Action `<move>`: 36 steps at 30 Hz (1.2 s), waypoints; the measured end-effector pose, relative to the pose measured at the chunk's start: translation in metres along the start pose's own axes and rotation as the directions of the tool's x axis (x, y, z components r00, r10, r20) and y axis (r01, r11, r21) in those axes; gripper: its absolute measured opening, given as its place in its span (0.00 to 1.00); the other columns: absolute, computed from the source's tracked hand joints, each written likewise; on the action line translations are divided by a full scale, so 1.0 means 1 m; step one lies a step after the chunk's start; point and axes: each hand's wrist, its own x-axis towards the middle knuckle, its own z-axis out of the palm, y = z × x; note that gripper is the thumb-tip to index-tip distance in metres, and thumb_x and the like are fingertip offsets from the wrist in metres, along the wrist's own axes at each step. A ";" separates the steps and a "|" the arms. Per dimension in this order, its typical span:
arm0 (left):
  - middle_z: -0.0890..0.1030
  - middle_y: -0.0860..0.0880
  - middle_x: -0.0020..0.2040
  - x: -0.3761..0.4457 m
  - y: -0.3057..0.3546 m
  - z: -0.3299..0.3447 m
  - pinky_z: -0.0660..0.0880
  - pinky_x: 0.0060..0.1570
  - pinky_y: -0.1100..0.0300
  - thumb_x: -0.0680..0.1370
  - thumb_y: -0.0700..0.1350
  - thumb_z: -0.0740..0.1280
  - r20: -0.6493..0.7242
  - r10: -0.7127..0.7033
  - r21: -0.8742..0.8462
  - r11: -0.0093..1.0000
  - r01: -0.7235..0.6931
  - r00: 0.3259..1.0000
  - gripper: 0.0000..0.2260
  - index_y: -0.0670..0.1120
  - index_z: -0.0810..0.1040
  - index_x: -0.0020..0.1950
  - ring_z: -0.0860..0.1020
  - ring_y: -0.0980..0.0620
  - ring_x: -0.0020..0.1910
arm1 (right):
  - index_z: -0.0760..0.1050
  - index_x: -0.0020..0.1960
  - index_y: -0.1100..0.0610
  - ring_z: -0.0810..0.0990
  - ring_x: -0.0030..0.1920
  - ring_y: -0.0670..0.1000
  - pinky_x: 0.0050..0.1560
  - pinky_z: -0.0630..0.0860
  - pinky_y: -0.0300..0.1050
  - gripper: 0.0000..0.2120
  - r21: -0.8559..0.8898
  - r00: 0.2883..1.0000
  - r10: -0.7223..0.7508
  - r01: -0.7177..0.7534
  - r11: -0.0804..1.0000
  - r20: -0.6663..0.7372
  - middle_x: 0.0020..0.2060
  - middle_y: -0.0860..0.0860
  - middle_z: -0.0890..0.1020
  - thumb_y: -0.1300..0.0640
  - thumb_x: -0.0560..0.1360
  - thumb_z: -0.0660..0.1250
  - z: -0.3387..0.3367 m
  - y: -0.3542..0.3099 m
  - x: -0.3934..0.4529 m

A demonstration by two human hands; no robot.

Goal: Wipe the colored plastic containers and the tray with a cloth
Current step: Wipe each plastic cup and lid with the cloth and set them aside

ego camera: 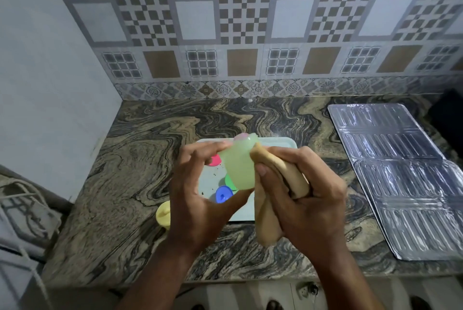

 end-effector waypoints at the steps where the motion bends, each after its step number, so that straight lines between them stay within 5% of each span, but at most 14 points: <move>1: 0.76 0.64 0.62 -0.001 0.001 0.000 0.74 0.58 0.56 0.68 0.52 0.80 0.016 0.016 -0.025 1.000 -0.015 1.000 0.27 0.52 0.76 0.64 0.77 0.54 0.59 | 0.85 0.53 0.58 0.84 0.45 0.46 0.46 0.77 0.38 0.07 -0.019 1.000 -0.011 0.011 1.000 0.009 0.46 0.45 0.85 0.57 0.76 0.76 0.001 -0.002 0.004; 3: 0.77 0.63 0.61 -0.001 -0.002 0.000 0.76 0.58 0.49 0.67 0.50 0.81 0.014 0.025 -0.101 0.995 -0.023 1.000 0.27 0.52 0.76 0.63 0.78 0.48 0.58 | 0.85 0.53 0.58 0.85 0.47 0.45 0.48 0.77 0.36 0.07 0.011 1.000 0.015 -0.015 1.000 0.011 0.47 0.45 0.86 0.58 0.76 0.76 0.003 -0.004 0.013; 8: 0.79 0.43 0.60 -0.005 -0.009 -0.002 0.77 0.61 0.44 0.64 0.42 0.85 0.002 -0.058 -0.254 0.965 0.057 0.998 0.33 0.52 0.76 0.64 0.79 0.39 0.60 | 0.85 0.53 0.56 0.86 0.44 0.48 0.47 0.81 0.46 0.06 0.195 0.988 0.137 -0.149 0.969 0.072 0.45 0.47 0.88 0.62 0.77 0.76 0.002 0.005 0.033; 13: 0.80 0.46 0.60 -0.002 -0.004 0.003 0.78 0.59 0.34 0.64 0.42 0.83 -0.053 -0.230 -0.449 0.875 0.182 0.972 0.31 0.51 0.73 0.62 0.81 0.43 0.59 | 0.85 0.52 0.55 0.84 0.41 0.47 0.42 0.80 0.44 0.08 0.143 0.961 0.180 -0.212 0.967 0.209 0.43 0.47 0.87 0.64 0.74 0.76 -0.001 0.020 0.013; 16: 0.77 0.44 0.64 0.007 -0.001 0.007 0.75 0.57 0.26 0.65 0.42 0.82 -0.043 -0.260 -0.492 0.846 0.206 0.965 0.32 0.50 0.71 0.64 0.81 0.42 0.61 | 0.84 0.51 0.54 0.84 0.41 0.44 0.43 0.79 0.40 0.11 0.186 0.962 0.227 -0.254 0.949 0.154 0.42 0.45 0.87 0.69 0.75 0.76 0.003 0.021 -0.006; 19: 0.71 0.35 0.71 0.009 -0.001 0.008 0.76 0.60 0.30 0.66 0.39 0.80 -0.003 -0.256 -0.543 0.812 0.213 0.967 0.35 0.50 0.70 0.69 0.79 0.41 0.64 | 0.83 0.51 0.55 0.83 0.41 0.41 0.45 0.79 0.36 0.09 0.262 0.970 0.242 -0.231 0.937 -0.010 0.42 0.43 0.86 0.67 0.75 0.75 0.001 0.019 -0.012; 23: 0.71 0.35 0.71 0.005 0.001 0.010 0.80 0.59 0.40 0.68 0.36 0.77 0.071 -0.214 -0.570 0.793 0.216 0.974 0.32 0.49 0.69 0.67 0.79 0.37 0.65 | 0.82 0.52 0.59 0.83 0.42 0.41 0.45 0.79 0.35 0.08 0.284 0.982 0.167 -0.135 0.949 -0.089 0.44 0.44 0.86 0.66 0.74 0.73 0.001 0.006 -0.010; 27: 0.78 0.48 0.66 0.002 0.000 0.014 0.79 0.62 0.42 0.67 0.37 0.79 0.097 -0.235 -0.512 0.821 0.251 0.967 0.31 0.50 0.71 0.65 0.79 0.42 0.65 | 0.82 0.54 0.55 0.84 0.43 0.40 0.45 0.78 0.33 0.12 0.303 0.986 0.132 -0.094 0.948 -0.105 0.46 0.44 0.86 0.69 0.75 0.73 0.005 0.000 -0.012; 31: 0.79 0.44 0.69 0.005 -0.008 0.007 0.74 0.66 0.31 0.67 0.44 0.82 0.080 -0.210 -0.310 0.924 0.224 0.975 0.33 0.53 0.73 0.69 0.78 0.38 0.67 | 0.83 0.55 0.57 0.86 0.45 0.48 0.46 0.80 0.42 0.10 0.249 0.987 0.125 -0.096 0.964 -0.104 0.47 0.49 0.87 0.65 0.75 0.74 0.002 0.010 -0.016; 36: 0.75 0.43 0.70 0.009 -0.003 0.003 0.78 0.65 0.41 0.68 0.45 0.84 0.090 -0.123 -0.191 0.972 0.139 0.988 0.36 0.55 0.72 0.72 0.80 0.44 0.66 | 0.83 0.55 0.60 0.86 0.45 0.50 0.44 0.80 0.45 0.09 0.059 0.998 0.003 0.000 0.998 -0.063 0.47 0.51 0.86 0.63 0.75 0.74 0.002 0.010 -0.018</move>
